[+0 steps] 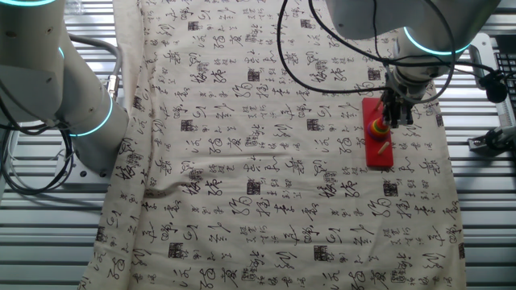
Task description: Take out one Hanoi block and throw it aside
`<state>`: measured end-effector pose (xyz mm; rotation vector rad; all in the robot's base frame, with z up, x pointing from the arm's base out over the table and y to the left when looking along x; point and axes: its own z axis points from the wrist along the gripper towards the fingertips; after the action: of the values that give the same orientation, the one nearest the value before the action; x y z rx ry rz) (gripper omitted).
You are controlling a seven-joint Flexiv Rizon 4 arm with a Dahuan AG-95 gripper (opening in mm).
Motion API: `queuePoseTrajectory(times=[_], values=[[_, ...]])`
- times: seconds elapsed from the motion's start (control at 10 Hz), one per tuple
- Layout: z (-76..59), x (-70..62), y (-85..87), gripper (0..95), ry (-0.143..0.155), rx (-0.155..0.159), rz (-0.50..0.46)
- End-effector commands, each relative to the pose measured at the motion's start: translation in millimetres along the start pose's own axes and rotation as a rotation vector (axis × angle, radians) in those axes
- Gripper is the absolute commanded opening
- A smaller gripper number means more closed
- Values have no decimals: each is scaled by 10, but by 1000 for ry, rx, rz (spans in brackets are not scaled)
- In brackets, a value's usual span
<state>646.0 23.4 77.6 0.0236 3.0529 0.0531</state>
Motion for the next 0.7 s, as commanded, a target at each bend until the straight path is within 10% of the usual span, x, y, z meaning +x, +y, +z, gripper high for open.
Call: queuePoseTrajectory(times=[0.1, 0.7], values=[[-10, 5, 1, 0, 0, 0, 1], [-40, 6, 5, 0, -1, 6, 1]])
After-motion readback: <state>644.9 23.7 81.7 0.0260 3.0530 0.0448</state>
